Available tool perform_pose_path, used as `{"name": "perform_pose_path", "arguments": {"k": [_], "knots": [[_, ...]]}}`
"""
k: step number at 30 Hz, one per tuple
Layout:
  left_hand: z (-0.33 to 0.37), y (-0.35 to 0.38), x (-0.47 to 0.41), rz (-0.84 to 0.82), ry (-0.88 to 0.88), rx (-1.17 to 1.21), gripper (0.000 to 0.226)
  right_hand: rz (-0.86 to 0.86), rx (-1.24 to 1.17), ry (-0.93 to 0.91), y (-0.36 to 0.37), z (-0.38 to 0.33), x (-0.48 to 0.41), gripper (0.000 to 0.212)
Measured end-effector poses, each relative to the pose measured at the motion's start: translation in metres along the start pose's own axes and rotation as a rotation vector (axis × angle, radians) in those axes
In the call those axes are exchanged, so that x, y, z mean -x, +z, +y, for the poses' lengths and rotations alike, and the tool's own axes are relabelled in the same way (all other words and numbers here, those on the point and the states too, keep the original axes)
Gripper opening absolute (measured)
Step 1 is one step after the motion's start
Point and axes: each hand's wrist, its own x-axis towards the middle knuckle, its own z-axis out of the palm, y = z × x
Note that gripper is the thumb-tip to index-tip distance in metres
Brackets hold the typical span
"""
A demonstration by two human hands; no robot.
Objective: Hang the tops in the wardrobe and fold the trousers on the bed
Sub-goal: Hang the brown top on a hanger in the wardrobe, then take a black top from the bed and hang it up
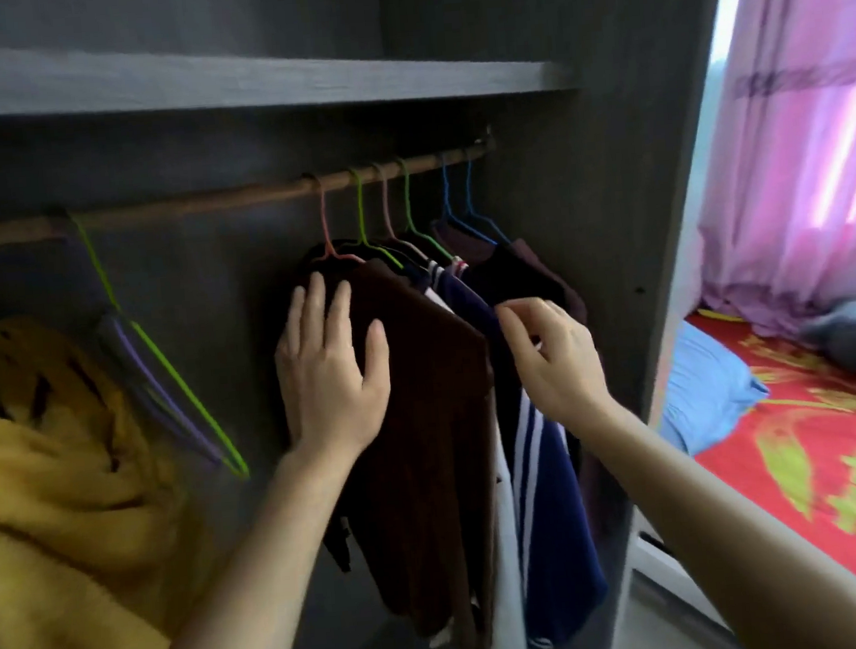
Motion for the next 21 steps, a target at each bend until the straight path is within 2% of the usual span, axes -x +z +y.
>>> {"name": "perform_pose_path", "arguments": {"k": [5,13,17,21], "knots": [[0.067,0.037,0.091,-0.114,-0.028,0.110,0.056,-0.041,0.293,0.090,-0.063,0.068,0.080,0.022],[0.205,0.108,0.191,-0.463,0.097,0.104,0.061,-0.123,0.596,0.242,-0.180,0.183,0.182,0.055],[0.306,0.167,0.239,-0.540,0.144,0.177,0.063,-0.112,0.648,0.318,-0.261,0.253,0.231,0.069],[0.434,0.228,0.289,-0.636,0.237,0.285,0.065,-0.122,0.753,0.403,-0.376,0.335,0.285,0.077]]}}
